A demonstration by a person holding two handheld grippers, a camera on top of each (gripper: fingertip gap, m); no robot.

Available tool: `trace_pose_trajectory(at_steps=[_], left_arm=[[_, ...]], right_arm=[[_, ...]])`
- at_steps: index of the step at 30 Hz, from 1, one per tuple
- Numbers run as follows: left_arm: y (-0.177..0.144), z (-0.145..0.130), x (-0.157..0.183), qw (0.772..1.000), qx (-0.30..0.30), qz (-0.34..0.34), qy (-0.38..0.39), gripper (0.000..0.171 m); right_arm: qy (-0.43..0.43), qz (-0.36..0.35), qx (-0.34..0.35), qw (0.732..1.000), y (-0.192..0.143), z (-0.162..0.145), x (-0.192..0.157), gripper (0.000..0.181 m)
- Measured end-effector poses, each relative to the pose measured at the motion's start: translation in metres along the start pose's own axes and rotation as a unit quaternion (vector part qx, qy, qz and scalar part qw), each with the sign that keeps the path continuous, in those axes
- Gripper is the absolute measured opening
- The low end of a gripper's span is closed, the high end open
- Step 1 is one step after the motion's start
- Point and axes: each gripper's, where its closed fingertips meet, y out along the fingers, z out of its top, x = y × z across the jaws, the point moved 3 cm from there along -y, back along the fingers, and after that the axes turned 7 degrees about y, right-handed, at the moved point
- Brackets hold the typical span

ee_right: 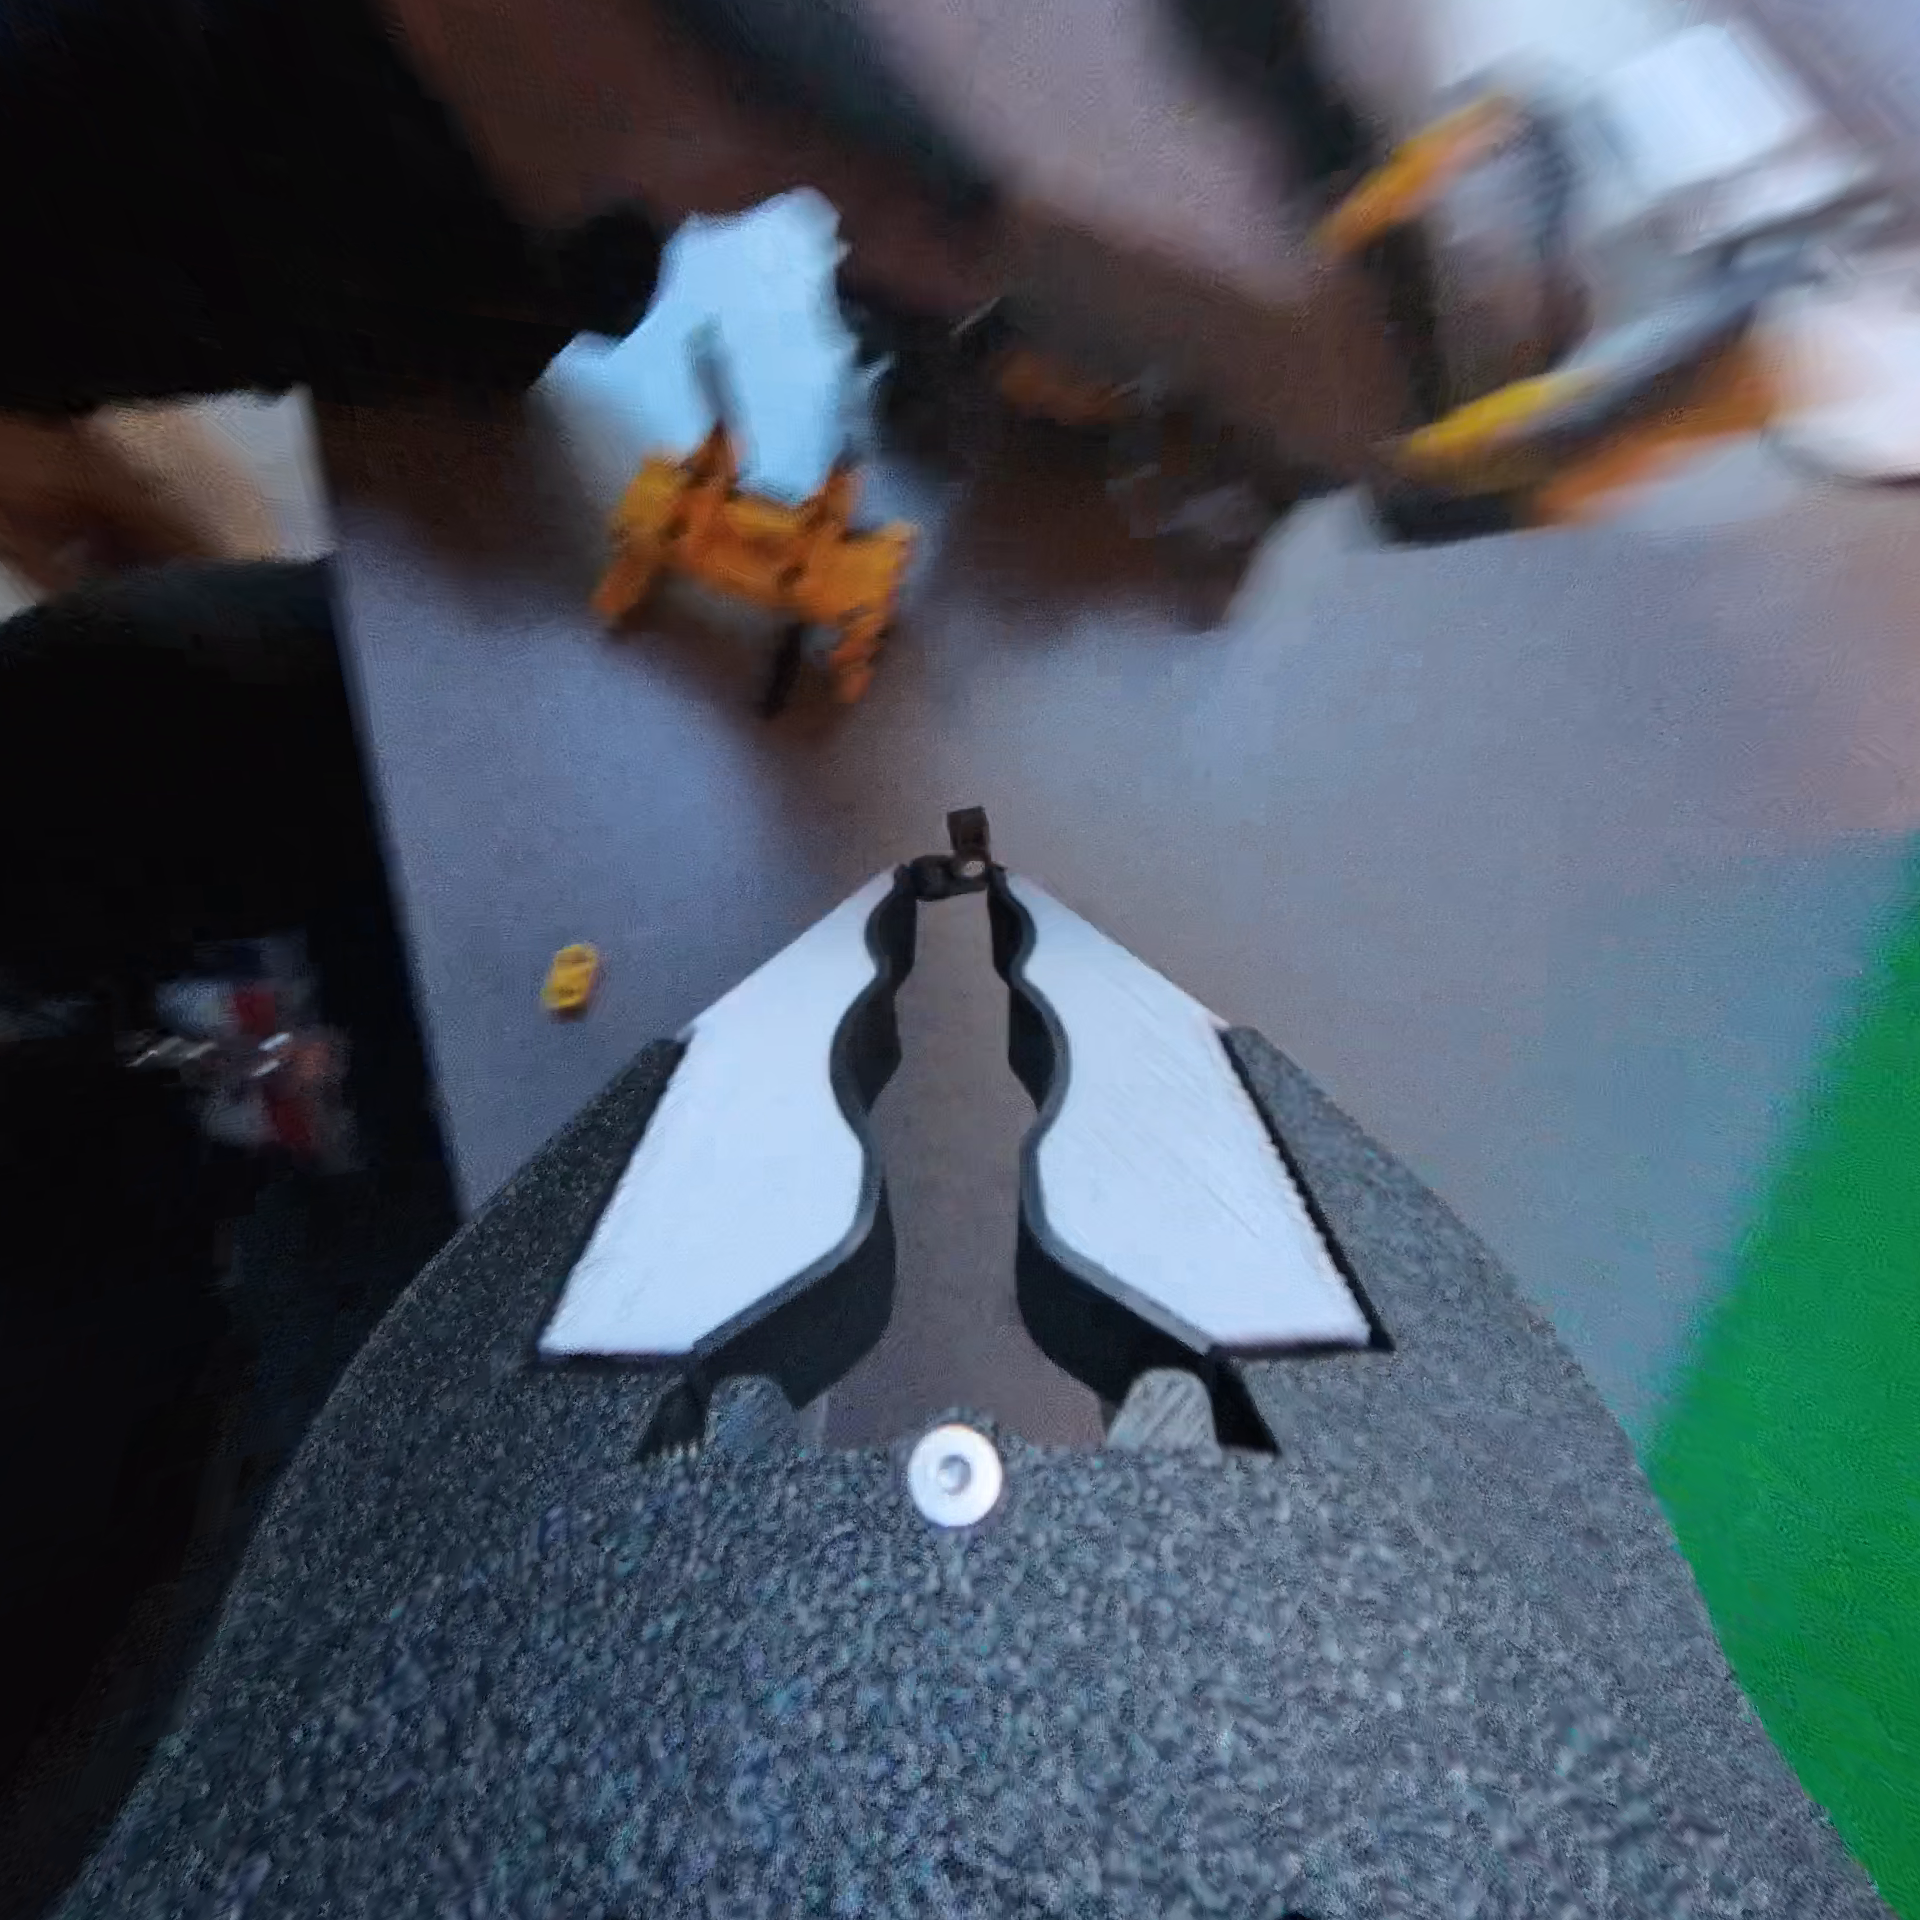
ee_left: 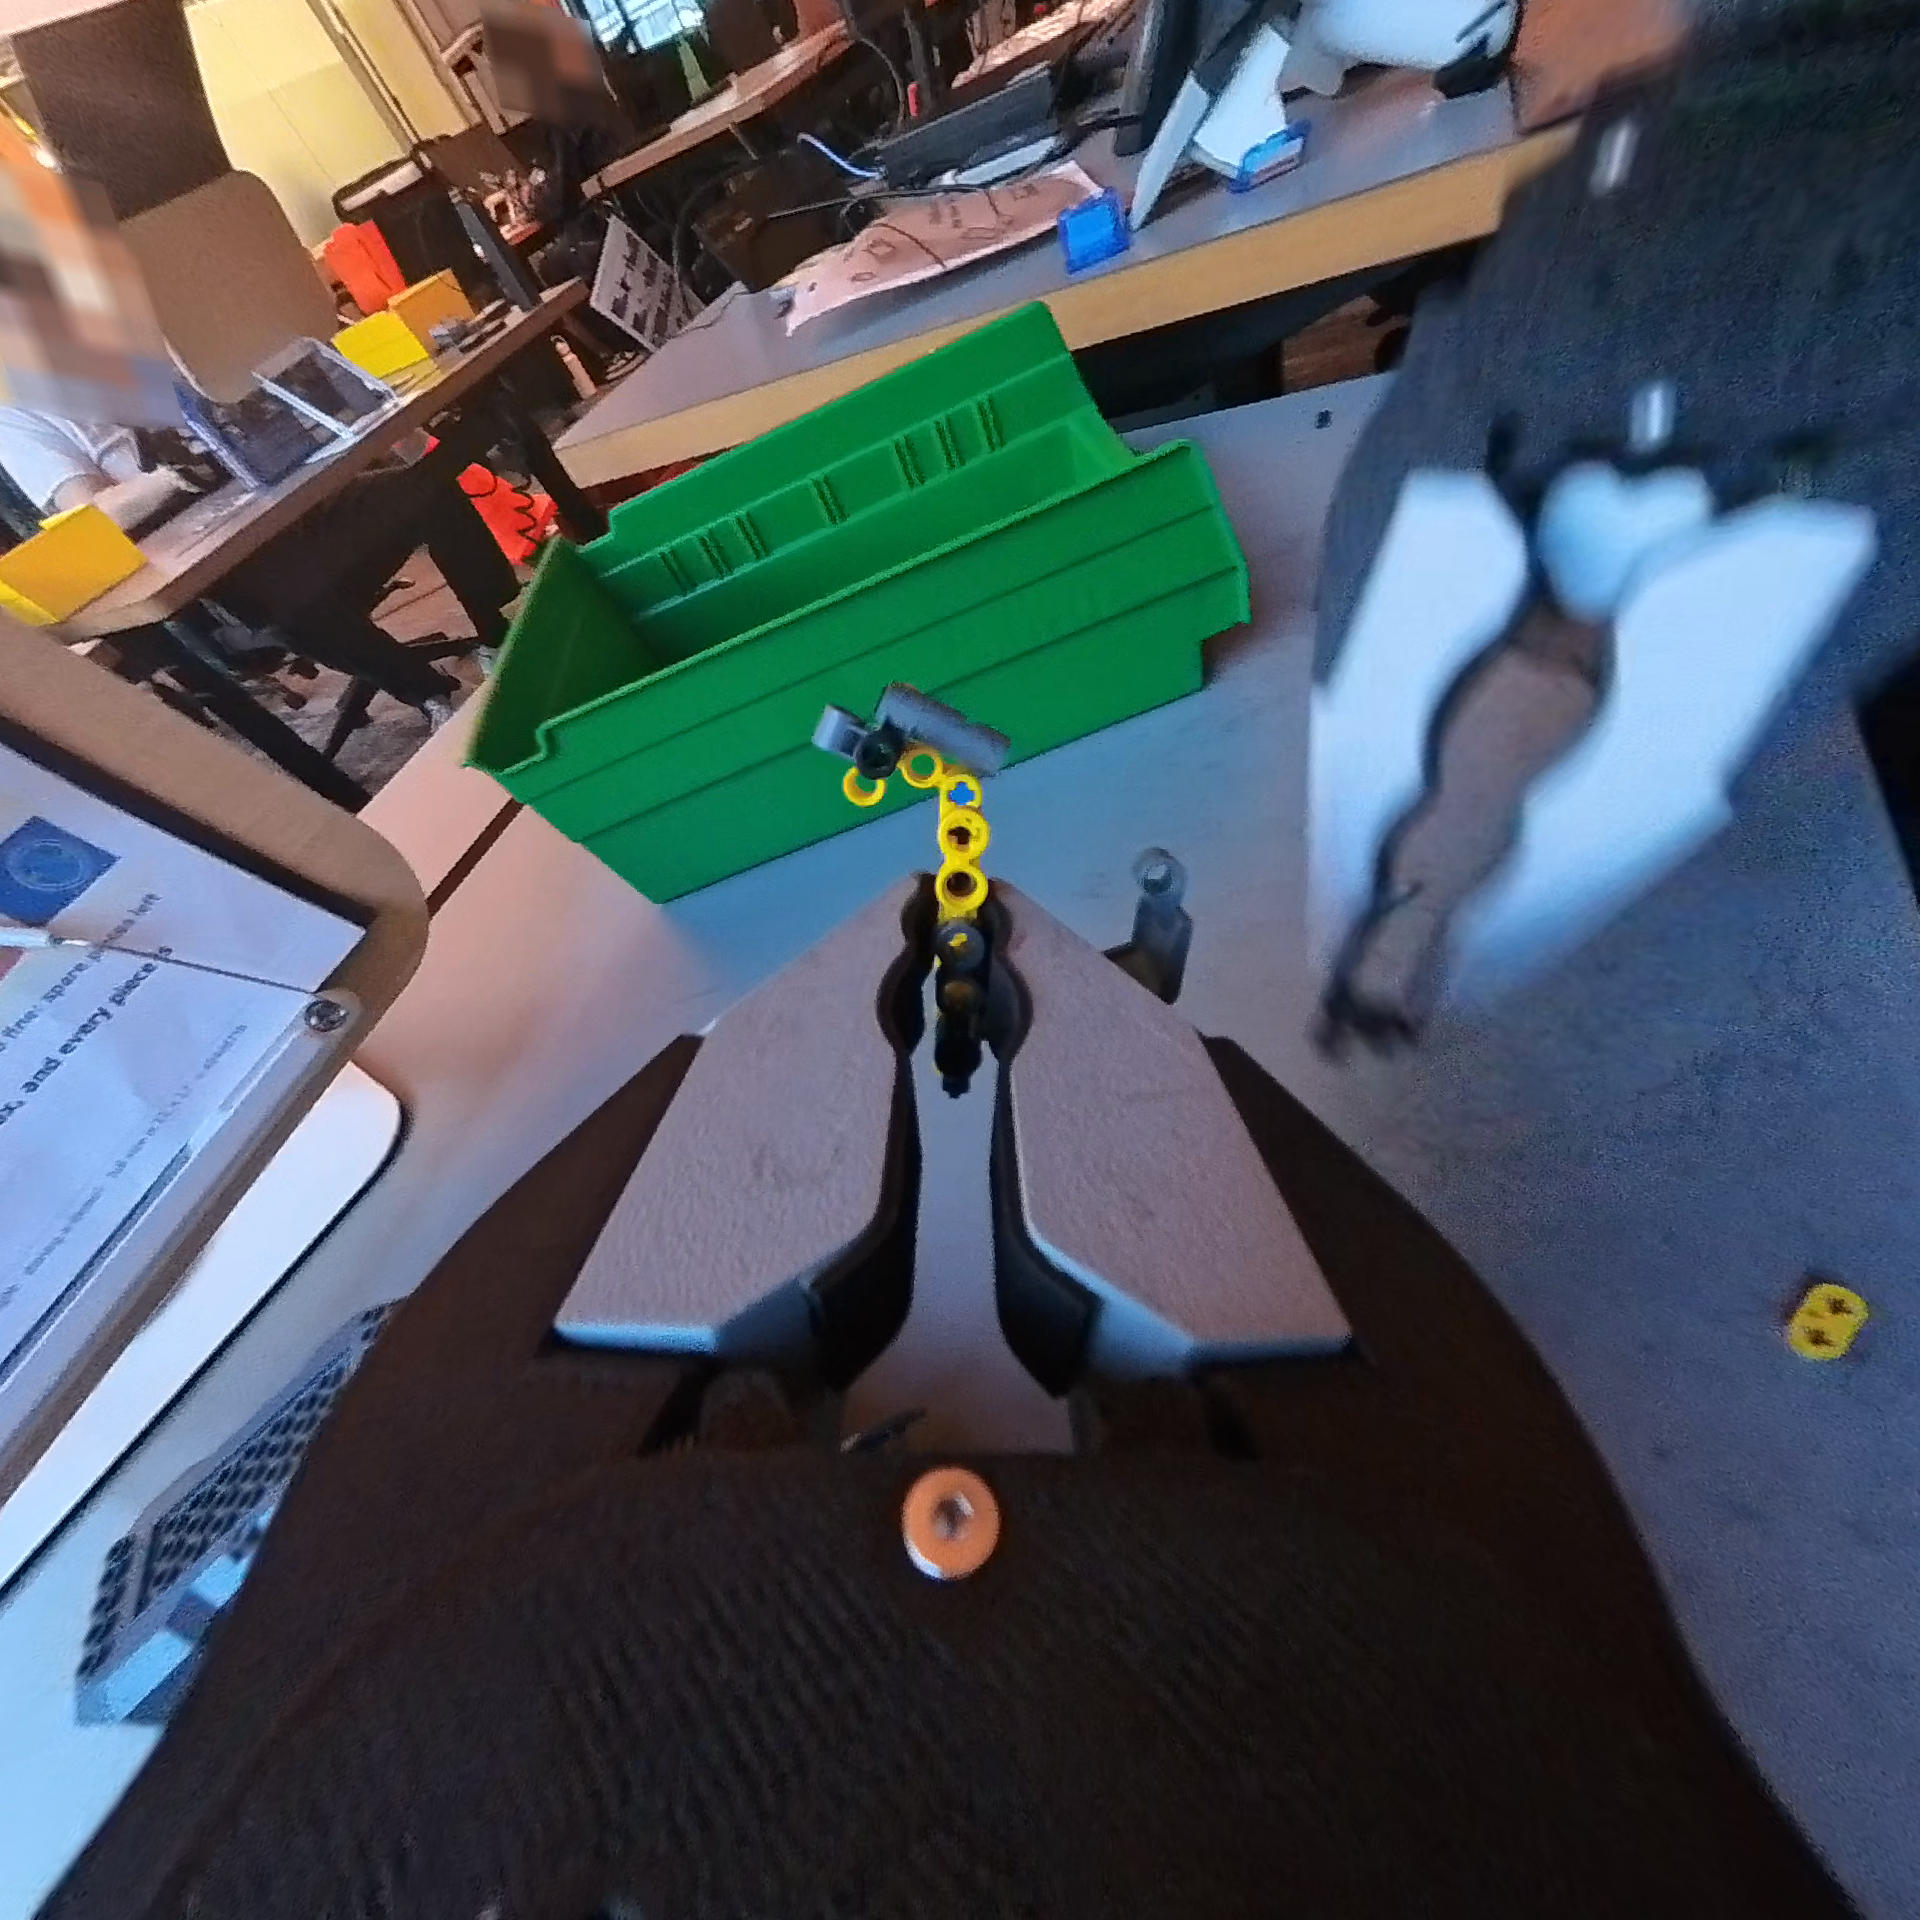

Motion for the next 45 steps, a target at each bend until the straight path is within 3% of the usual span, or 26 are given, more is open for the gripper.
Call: trace_pose_trajectory(at_steps=[1, 3, 5, 7, 9, 12, 15, 16, 18, 20, 23, 25, 27, 32, 36, 38, 40, 42, 43, 45], left_arm=[[-0.001, -0.001, -0.004, 1.0, -0.002, 0.011, -0.006, 0.004], [-0.004, -0.003, -0.015, 0.999, -0.006, 0.038, -0.028, 0.004], [-0.007, -0.004, -0.024, 0.997, -0.002, 0.06, -0.048, 0.004], [-0.011, -0.004, -0.031, 0.995, 0.002, 0.075, -0.059, 0.004], [-0.015, -0.004, -0.036, 0.994, 0.007, 0.085, -0.064, 0.004], [-0.019, -0.004, -0.043, 0.993, 0.01, 0.097, -0.072, 0.004], [-0.02, -0.004, -0.044, 0.992, 0.015, 0.096, -0.08, 0.004], [-0.019, -0.004, -0.043, 0.992, 0.016, 0.093, -0.082, 0.004], [-0.017, -0.004, -0.04, 0.993, 0.013, 0.086, -0.079, 0.004], [-0.015, -0.004, -0.036, 0.994, 0.01, 0.08, -0.069, 0.004], [-0.012, -0.004, -0.032, 0.995, 0.003, 0.078, -0.055, 0.004], [-0.011, -0.005, -0.031, 0.996, 0.0, 0.077, -0.053, 0.004], [-0.01, -0.006, -0.031, 0.996, -0.001, 0.075, -0.056, 0.004], [-0.011, -0.005, -0.031, 0.996, 0.001, 0.075, -0.054, 0.004], [-0.011, -0.002, -0.027, 0.997, 0.011, 0.06, -0.045, 0.004], [-0.009, 0.0, -0.023, 0.998, 0.013, 0.049, -0.039, 0.004], [-0.008, 0.003, -0.017, 0.998, 0.025, 0.027, -0.042, 0.004], [-0.008, 0.007, -0.011, 0.998, 0.041, 0.006, -0.049, 0.004], [-0.008, 0.008, -0.01, 0.998, 0.047, -0.002, -0.051, 0.004], [-0.008, 0.009, -0.009, 0.997, 0.053, -0.008, -0.052, 0.004]], right_arm=[[0.004, -0.06, 0.027, 0.998, -0.023, 0.012, 0.024, 0.011], [0.03, -0.221, 0.069, 0.972, -0.086, 0.029, 0.09, 0.011], [0.071, -0.323, 0.06, 0.942, -0.138, 0.023, 0.15, 0.014], [0.131, -0.349, -0.016, 0.928, -0.153, -0.006, 0.189, 0.045], [0.147, -0.334, -0.033, 0.93, -0.15, -0.018, 0.194, 0.045], [0.142, -0.318, -0.005, 0.937, -0.145, -0.015, 0.172, 0.041], [0.118, -0.262, 0.013, 0.958, -0.126, -0.01, 0.127, 0.037], [0.124, -0.215, 0.018, 0.968, -0.113, -0.009, 0.106, 0.038], [0.148, -0.05, 0.045, 0.987, -0.077, -0.003, 0.041, 0.035], [0.135, 0.047, 0.02, 0.989, -0.043, -0.012, -0.015, 0.034], [0.077, 0.068, -0.027, 0.994, -0.003, -0.033, -0.059, 0.03], [0.086, 0.101, -0.038, 0.99, 0.011, -0.038, -0.076, 0.033], [0.076, 0.096, -0.06, 0.991, 0.021, -0.044, -0.079, 0.032], [0.049, 0.087, -0.074, 0.992, 0.029, -0.042, -0.079, 0.005], [0.043, 0.005, -0.015, 0.999, 0.001, -0.016, -0.038, 0.005], [0.031, -0.104, 0.048, 0.993, -0.041, 0.011, 0.013, 0.004], [0.025, -0.232, 0.092, 0.968, -0.094, 0.031, 0.08, 0.004], [0.072, -0.321, 0.074, 0.942, -0.133, 0.025, 0.149, 0.005], [0.097, -0.328, 0.043, 0.938, -0.138, 0.015, 0.173, 0.011], [0.134, -0.324, -0.005, 0.937, -0.134, -0.002, 0.2, 0.041]])
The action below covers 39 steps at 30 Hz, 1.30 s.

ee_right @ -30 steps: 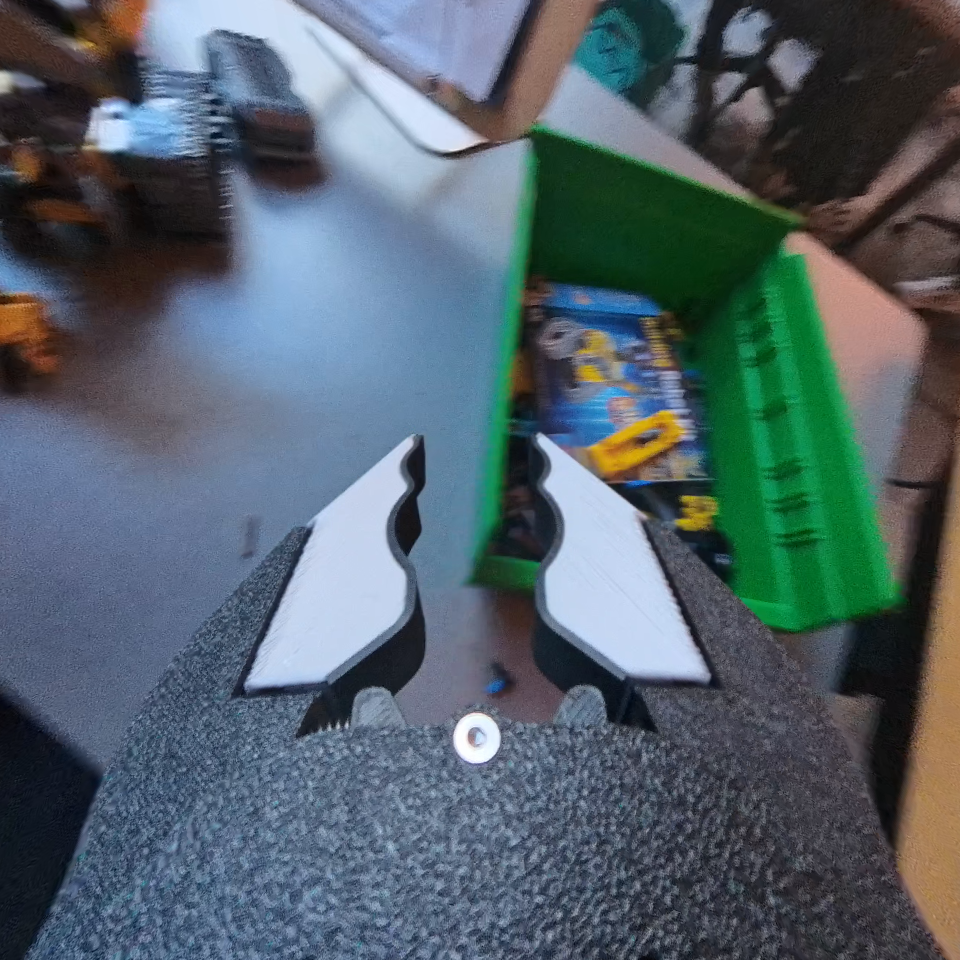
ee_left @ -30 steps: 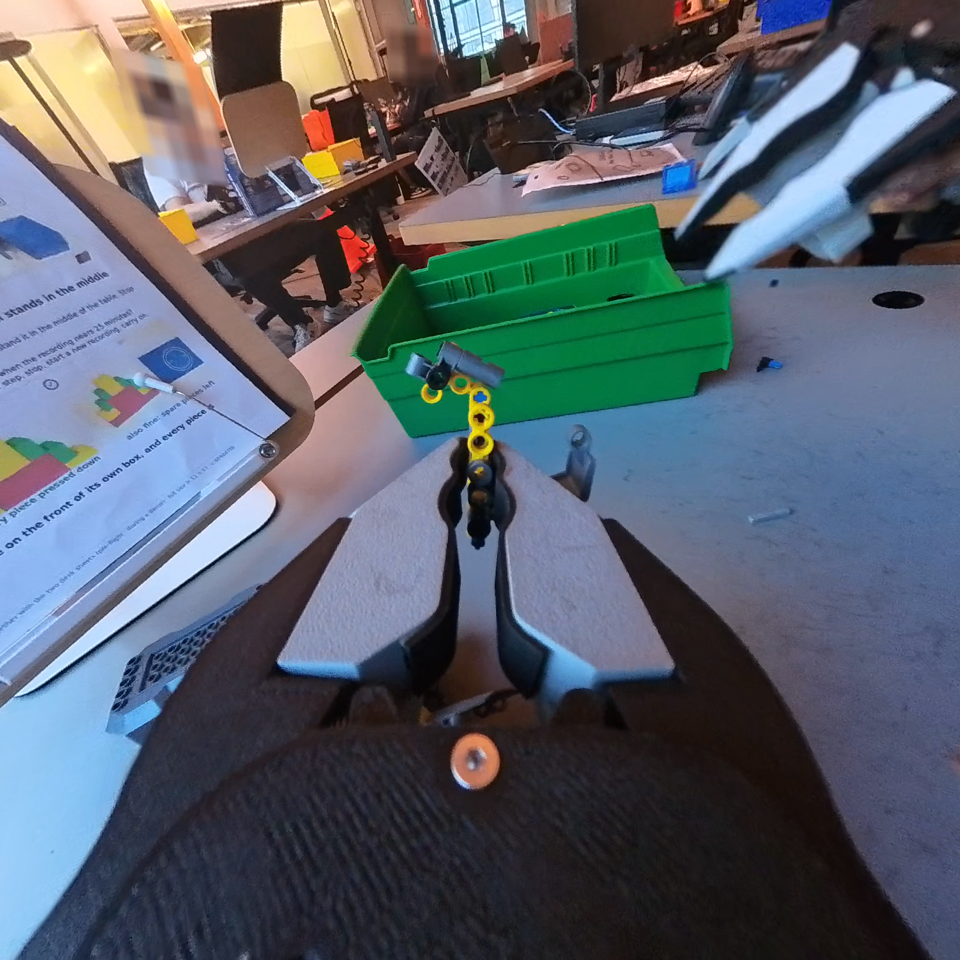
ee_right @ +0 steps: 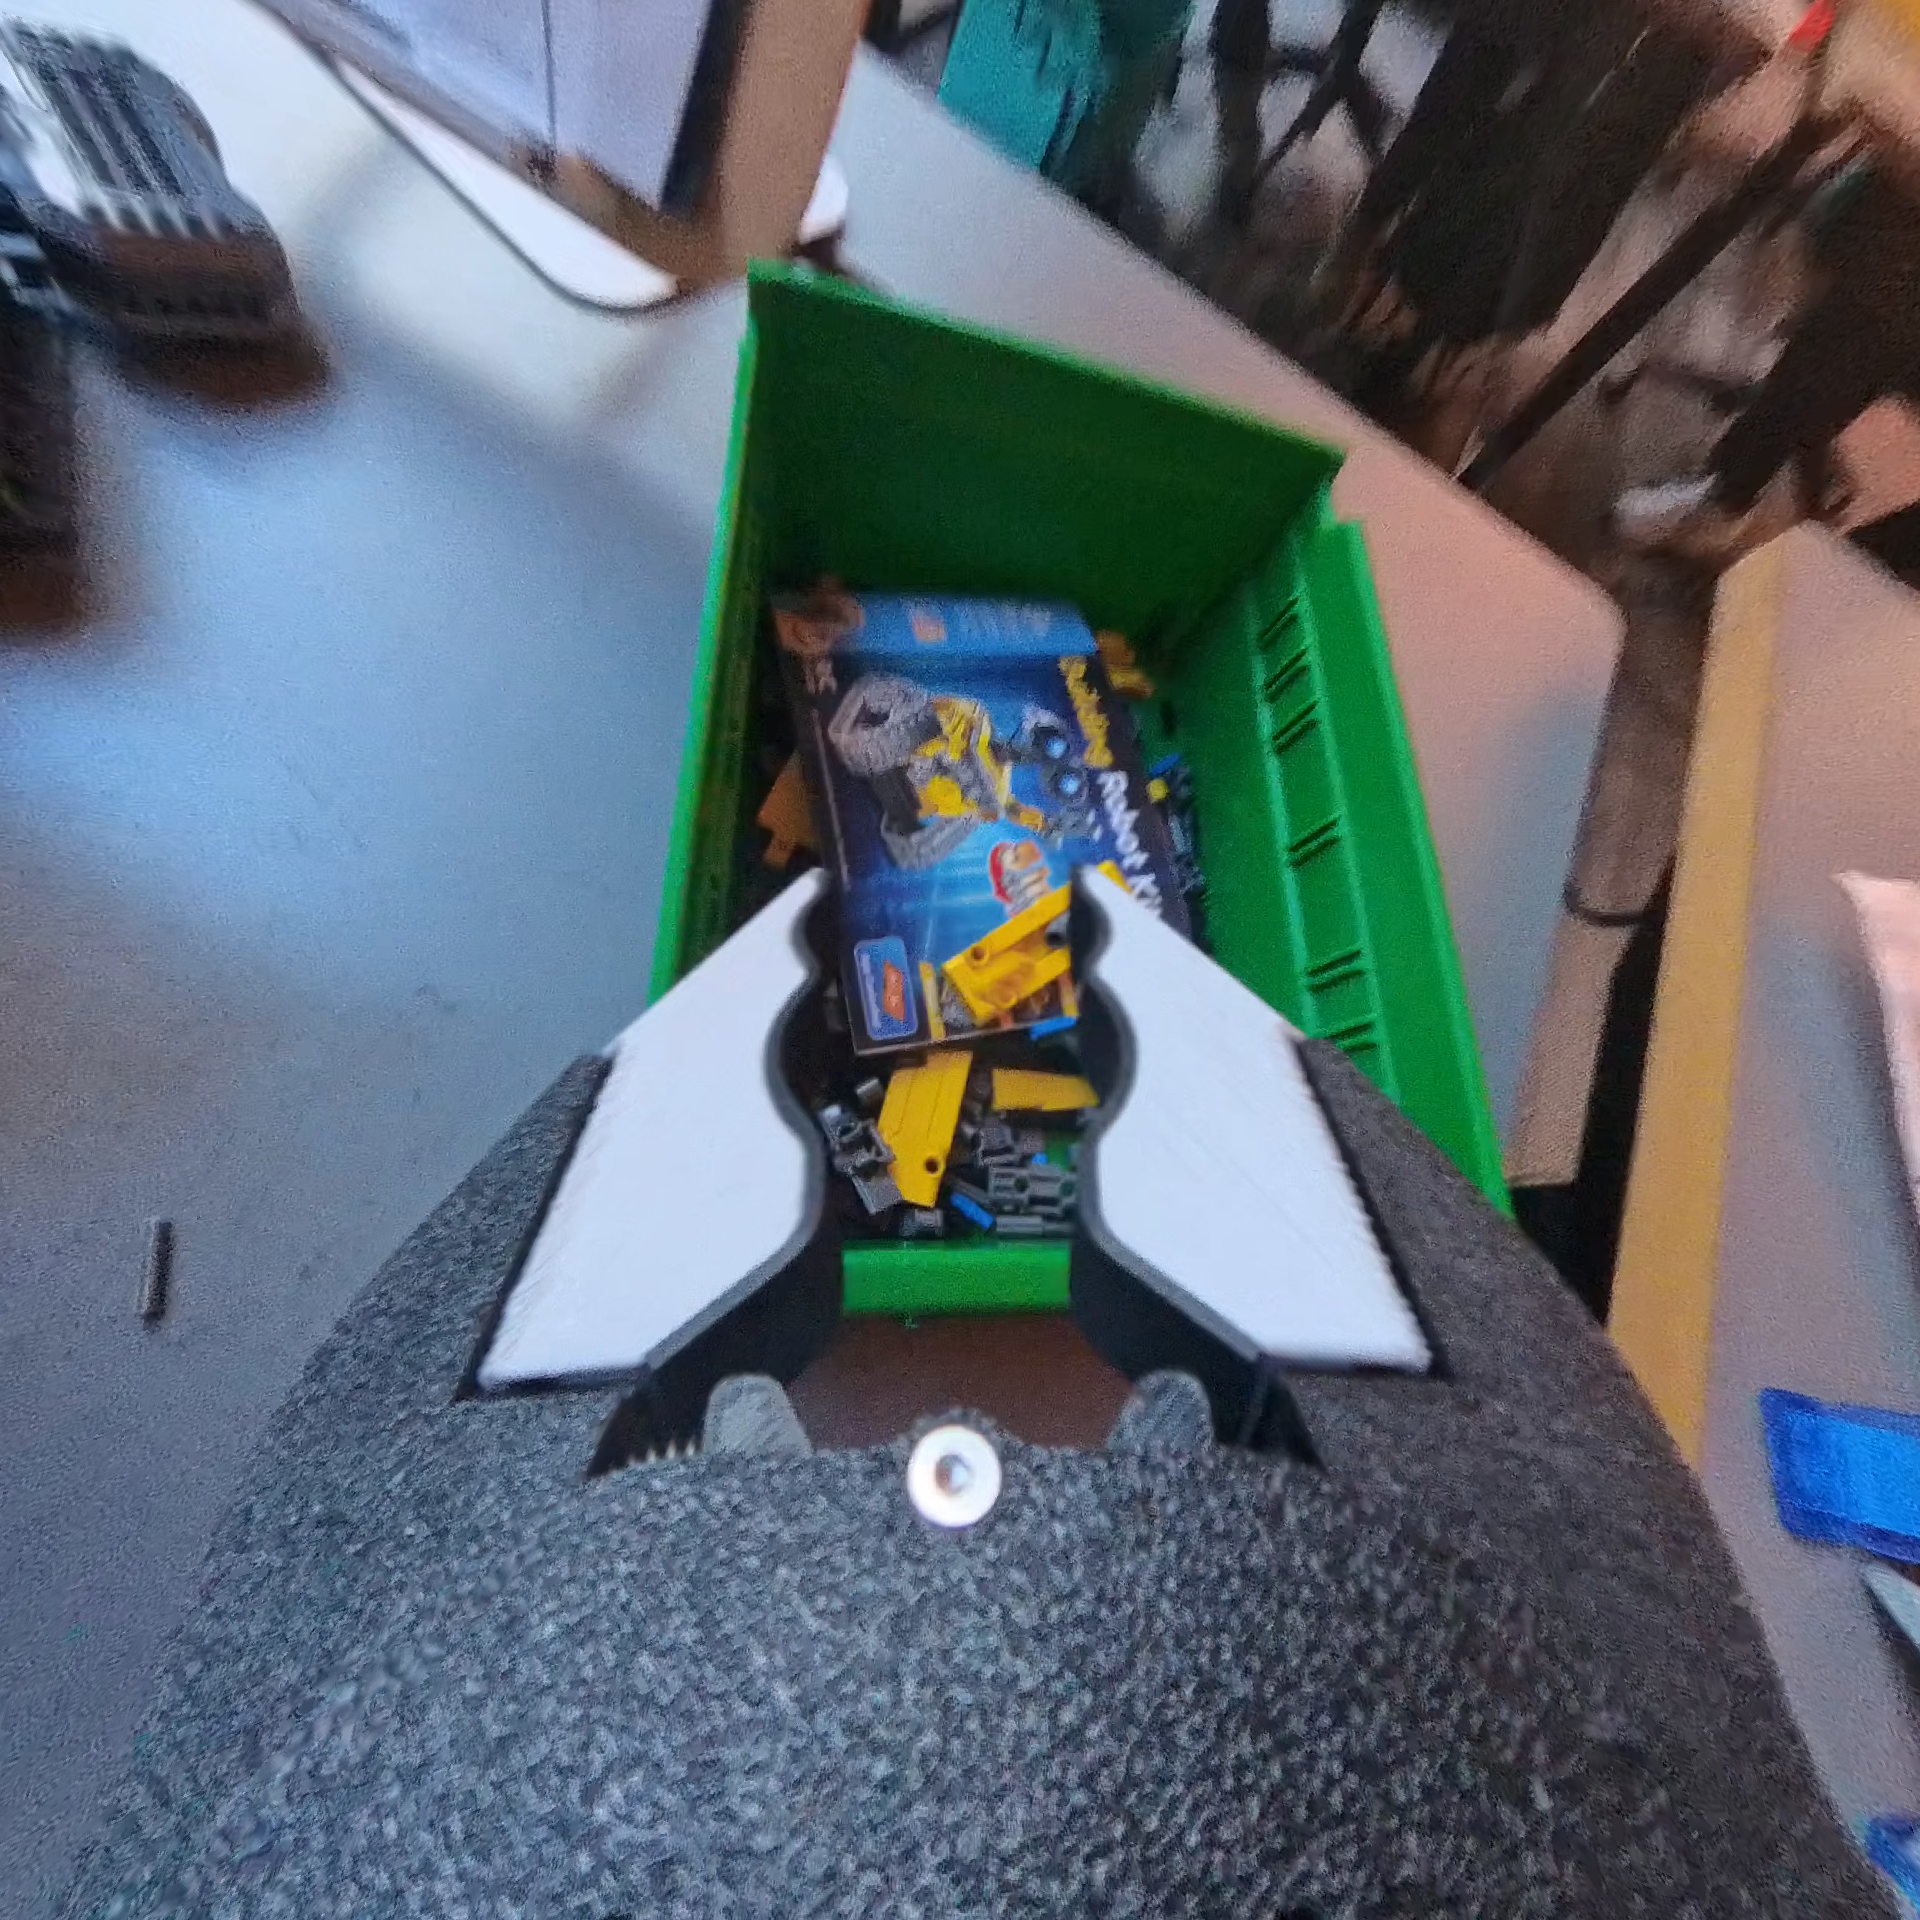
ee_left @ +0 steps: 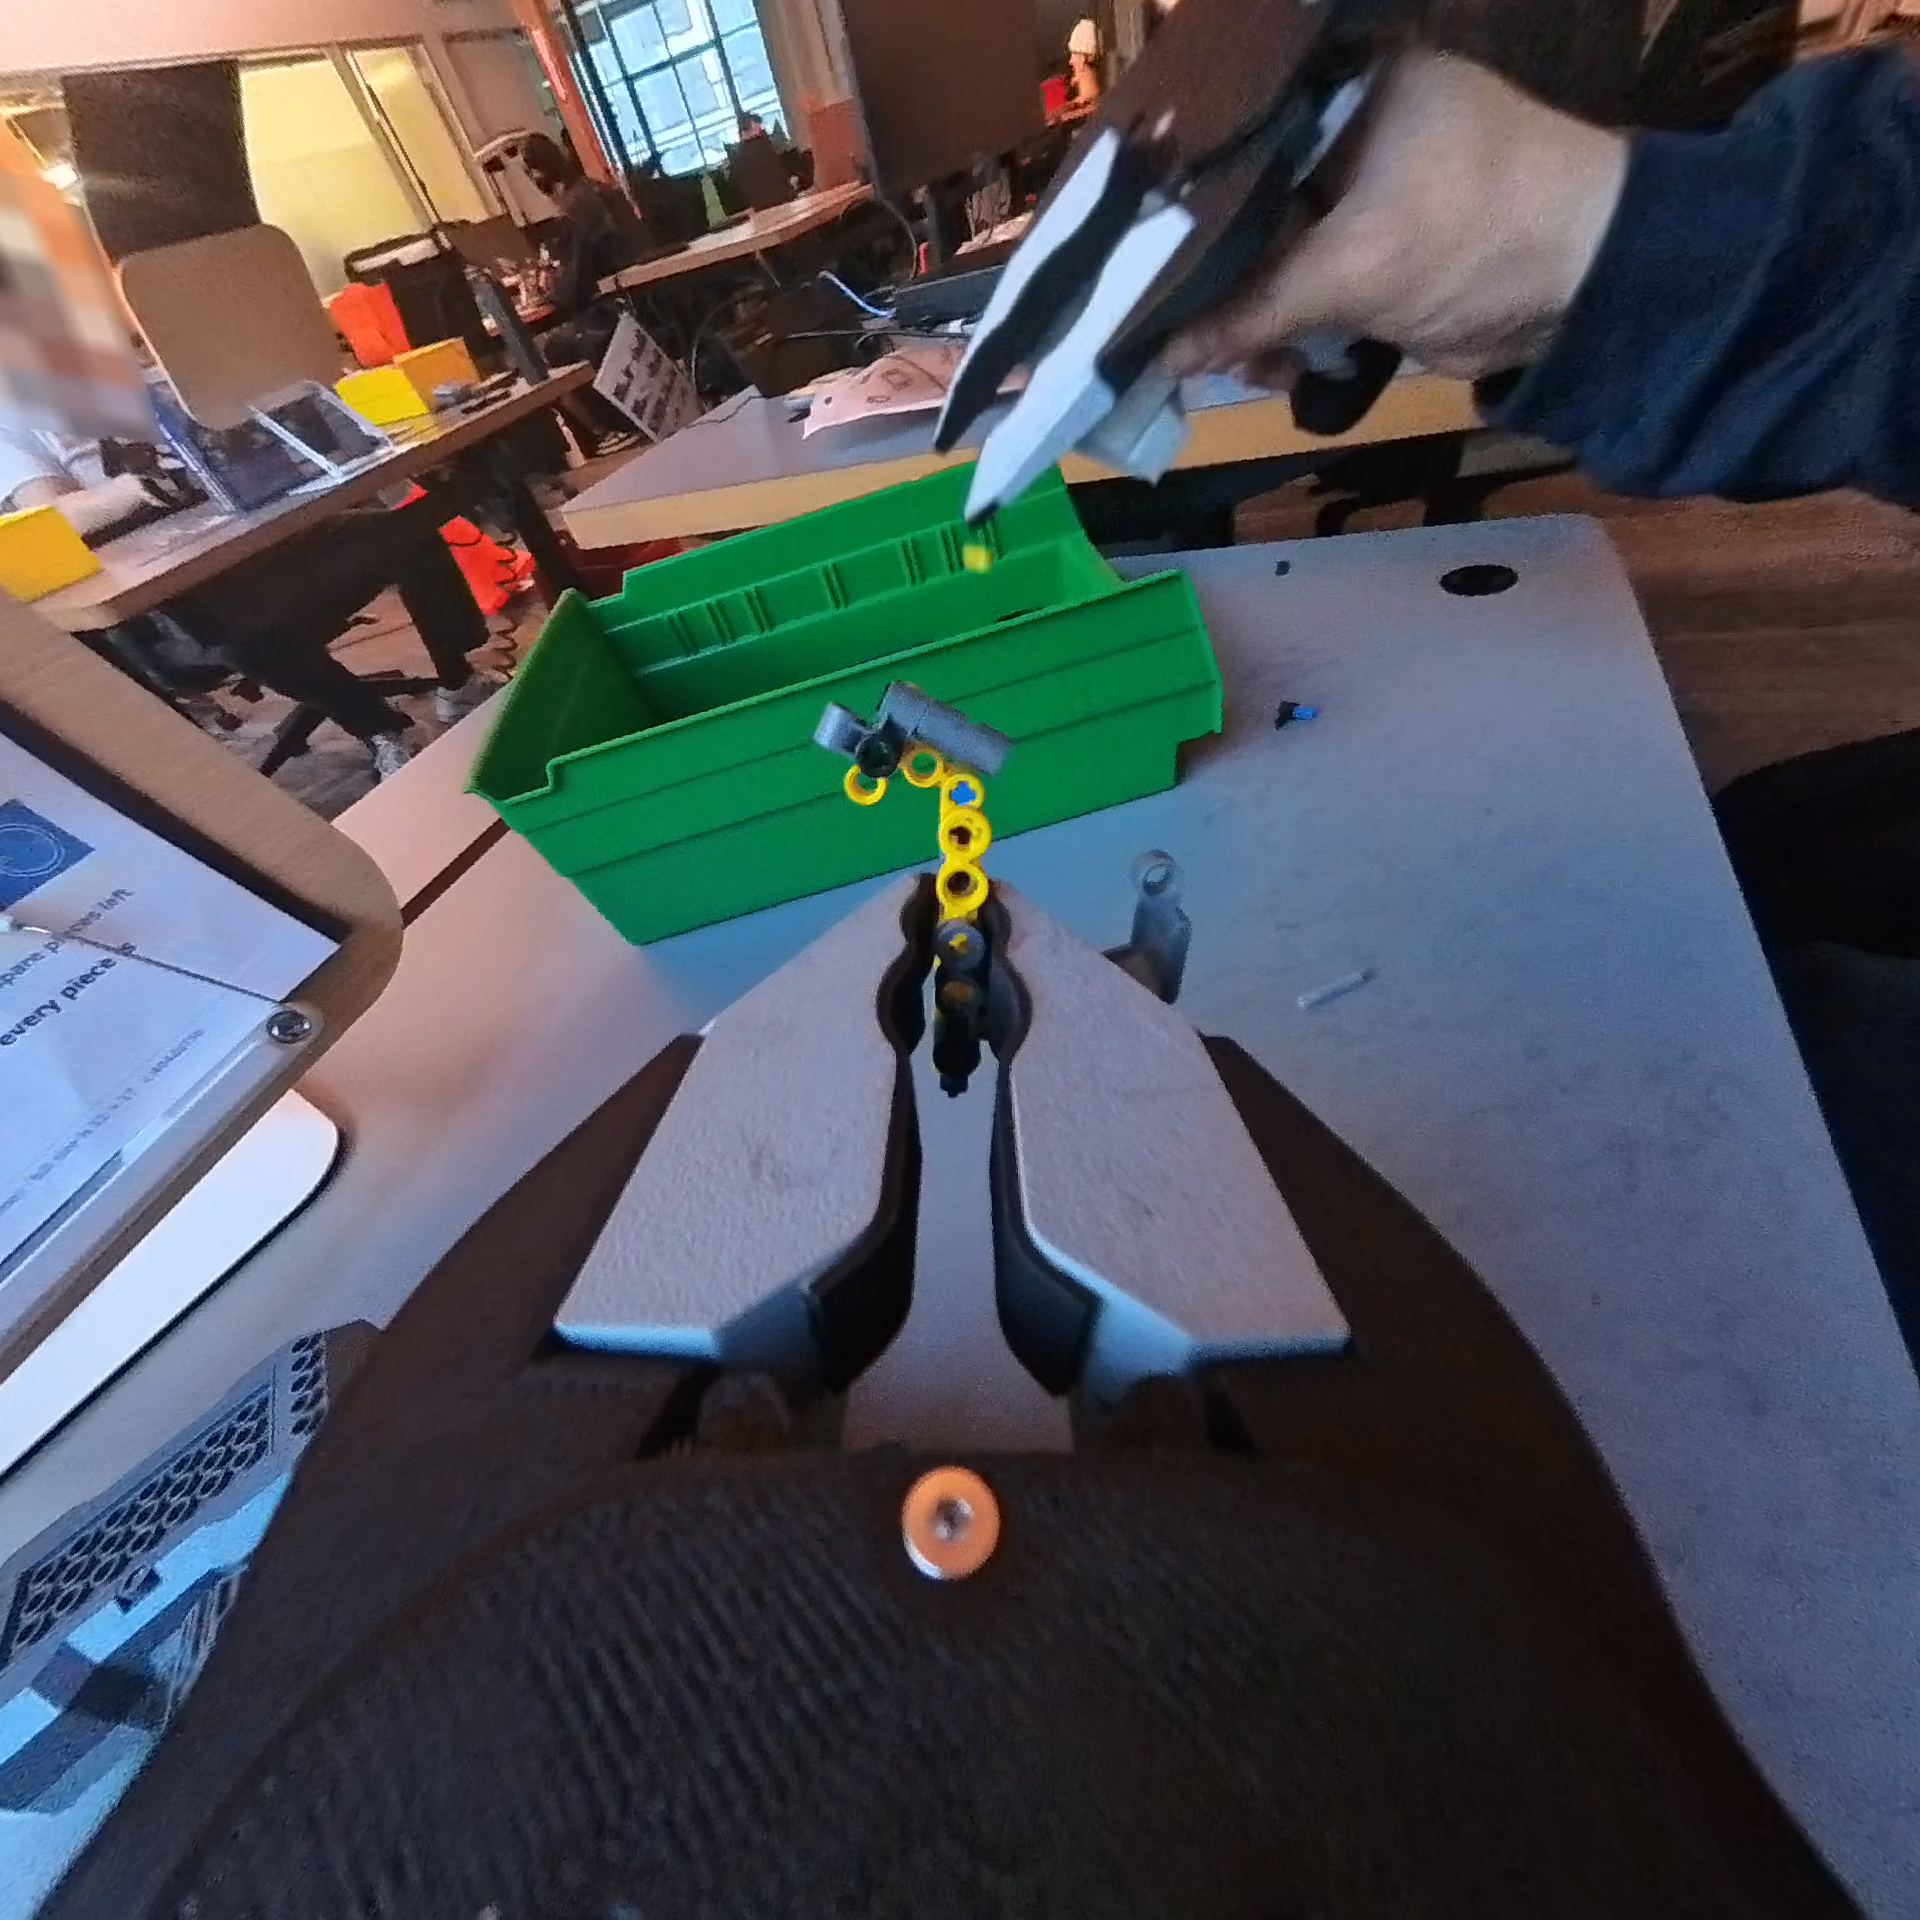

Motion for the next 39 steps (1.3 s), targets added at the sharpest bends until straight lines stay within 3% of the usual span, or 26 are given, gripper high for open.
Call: trace_pose_trajectory(at_steps=[4, 6, 7, 9, 11, 15, 17, 20, 26, 27, 29, 31, 39], left_arm=[[-0.002, -0.001, -0.005, 1.0, 0.002, 0.001, -0.011, 0.004], [-0.003, 0.0, -0.005, 1.0, 0.008, -0.003, -0.022, 0.004], [-0.003, 0.0, -0.005, 1.0, 0.011, -0.006, -0.026, 0.004], [-0.002, 0.001, -0.004, 0.999, 0.018, -0.01, -0.033, 0.004], [0.0, 0.0, -0.003, 0.999, 0.017, -0.008, -0.034, 0.004], [0.004, -0.006, -0.004, 1.0, -0.003, 0.014, -0.006, 0.004], [0.006, -0.007, -0.004, 0.999, -0.012, 0.035, 0.014, 0.004], [0.009, -0.015, -0.009, 0.995, -0.042, 0.076, 0.047, 0.004], [0.009, -0.023, -0.019, 0.981, -0.085, 0.135, 0.107, 0.004], [0.009, -0.025, -0.02, 0.979, -0.097, 0.139, 0.115, 0.004], [0.009, -0.031, -0.024, 0.971, -0.127, 0.155, 0.133, 0.003], [0.007, -0.031, -0.029, 0.958, -0.137, 0.188, 0.165, 0.002], [-0.009, -0.019, -0.051, 0.927, -0.14, 0.27, 0.219, 0.002]], right_arm=[[-0.008, -0.011, -0.038, 0.999, 0.021, -0.011, 0.0, 0.041], [-0.001, 0.03, 0.002, 1.0, 0.015, 0.001, -0.027, 0.041], [0.015, 0.083, 0.034, 0.996, 0.009, 0.01, -0.052, 0.041], [0.048, 0.239, 0.092, 0.966, -0.006, 0.027, -0.116, 0.039], [0.089, 0.34, 0.111, 0.93, -0.01, 0.036, -0.16, 0.046], [0.19, 0.405, 0.143, 0.883, 0.007, 0.05, -0.188, 0.053], [0.219, 0.424, 0.125, 0.87, 0.02, 0.047, -0.198, 0.035], [0.261, 0.43, 0.134, 0.854, 0.032, 0.046, -0.199, 0.02], [0.262, 0.388, 0.158, 0.869, 0.045, 0.051, -0.199, 0.014], [0.241, 0.372, 0.159, 0.882, 0.048, 0.051, -0.2, 0.014], [0.142, 0.291, 0.156, 0.933, 0.055, 0.051, -0.2, 0.016], [0.099, 0.241, 0.146, 0.954, 0.059, 0.058, -0.2, 0.015], [0.147, 0.294, 0.164, 0.93, 0.071, 0.095, -0.205, 0.014]])
